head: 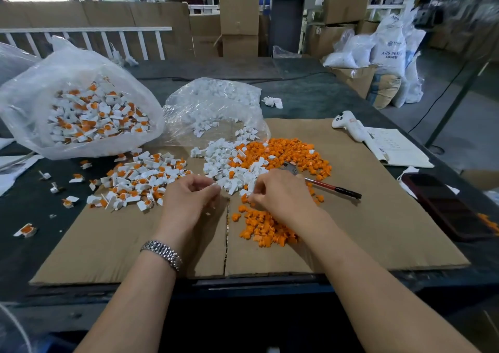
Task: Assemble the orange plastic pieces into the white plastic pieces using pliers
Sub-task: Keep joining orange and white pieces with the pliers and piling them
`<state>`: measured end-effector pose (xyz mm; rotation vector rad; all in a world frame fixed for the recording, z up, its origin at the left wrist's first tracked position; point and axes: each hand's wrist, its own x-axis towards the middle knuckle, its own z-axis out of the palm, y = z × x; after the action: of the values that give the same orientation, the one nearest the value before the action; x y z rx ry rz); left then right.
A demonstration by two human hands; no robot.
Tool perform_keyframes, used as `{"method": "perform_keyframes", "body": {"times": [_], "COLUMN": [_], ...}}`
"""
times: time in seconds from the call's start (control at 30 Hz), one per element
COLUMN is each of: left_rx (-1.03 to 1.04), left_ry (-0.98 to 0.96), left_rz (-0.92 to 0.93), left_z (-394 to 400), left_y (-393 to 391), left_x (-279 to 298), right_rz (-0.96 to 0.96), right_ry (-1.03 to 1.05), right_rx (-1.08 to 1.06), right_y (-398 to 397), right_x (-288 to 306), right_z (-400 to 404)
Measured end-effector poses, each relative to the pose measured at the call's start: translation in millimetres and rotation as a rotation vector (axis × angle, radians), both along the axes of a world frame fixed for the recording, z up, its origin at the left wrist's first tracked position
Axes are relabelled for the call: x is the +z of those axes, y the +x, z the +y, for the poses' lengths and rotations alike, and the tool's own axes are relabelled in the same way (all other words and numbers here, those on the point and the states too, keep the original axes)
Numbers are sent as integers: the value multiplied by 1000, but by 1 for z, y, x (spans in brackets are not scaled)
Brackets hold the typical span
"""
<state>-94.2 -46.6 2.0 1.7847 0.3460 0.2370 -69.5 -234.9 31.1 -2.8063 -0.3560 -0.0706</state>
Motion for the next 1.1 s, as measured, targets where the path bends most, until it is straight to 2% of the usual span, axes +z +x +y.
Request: {"method": "perform_keyframes", "body": {"times": [0.07, 0.2, 0.23, 0.3, 0.4, 0.47, 0.57, 0.77, 1.0, 1.1], "left_rx": [-33, -150, -174, -225, -288, -318, -354, -379, -361, -339], "left_ry": [-70, -613, -691, -750, -823, -836, -809, -812, -723, -739], "left_rz": [49, 91, 76, 57, 54, 58, 42, 20, -61, -68], "left_z": [3, 3, 3, 2, 5, 4, 1, 0, -5, -4], "left_y": [-2, -6, -7, -9, -10, -10, -10, -11, -13, -12], "left_x": [2, 4, 4, 4, 1, -1, -3, -2, 2, 4], "right_rz": [20, -10, -22, -29, 17, 42, 32, 7, -92, -95], "right_ry": [-14, -18, -8, 76, 355, 515, 598, 554, 376, 408], "right_rx": [1, 18, 23, 26, 54, 107, 164, 197, 200, 200], "right_y": [-1, -3, -3, -1, -1, -4, -10, -16, -24, -26], "right_x": [-3, -9, -9, -7, 6, 15, 23, 26, 31, 31], "right_z": [4, 8, 8, 4, 0, 0, 2, 8, 16, 17]}}
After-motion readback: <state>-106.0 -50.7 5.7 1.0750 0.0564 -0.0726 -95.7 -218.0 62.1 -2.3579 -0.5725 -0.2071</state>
